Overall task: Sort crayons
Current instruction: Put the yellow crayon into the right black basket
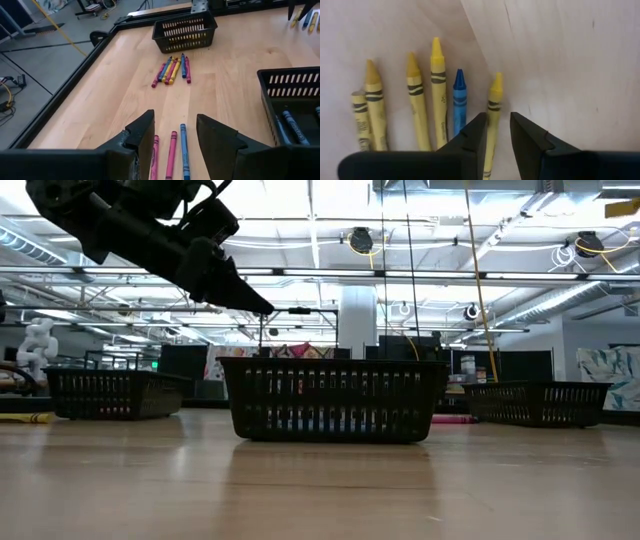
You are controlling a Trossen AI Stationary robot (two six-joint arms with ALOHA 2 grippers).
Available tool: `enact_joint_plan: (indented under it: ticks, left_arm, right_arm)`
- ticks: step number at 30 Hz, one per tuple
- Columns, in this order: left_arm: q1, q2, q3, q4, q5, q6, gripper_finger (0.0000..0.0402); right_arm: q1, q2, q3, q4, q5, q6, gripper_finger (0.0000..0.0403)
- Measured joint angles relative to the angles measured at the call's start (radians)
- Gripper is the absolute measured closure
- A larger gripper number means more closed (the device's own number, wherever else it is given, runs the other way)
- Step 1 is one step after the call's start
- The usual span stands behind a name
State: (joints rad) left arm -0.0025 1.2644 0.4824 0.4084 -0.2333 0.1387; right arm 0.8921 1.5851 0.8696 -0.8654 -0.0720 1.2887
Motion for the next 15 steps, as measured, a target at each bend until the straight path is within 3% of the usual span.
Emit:
enact_joint_plan:
  ticks: [5,10,15]
  left_arm:
    - [0.000,0.000,0.000,-0.002,0.000,0.000,0.0251]
    - [0.000,0.000,0.000,-0.002,0.000,0.000,0.0251]
    - [0.000,0.000,0.000,-0.002,0.000,0.000,0.0251]
  right_arm:
    - [0.000,0.049,0.005,0.003,-0.002,-0.018,0.0337]
    - [0.000,0.073,0.004,-0.011,-0.002,-0.008,0.0389]
    - [0.011,0.021,0.002,-0.069,0.111,0.105,0.0397]
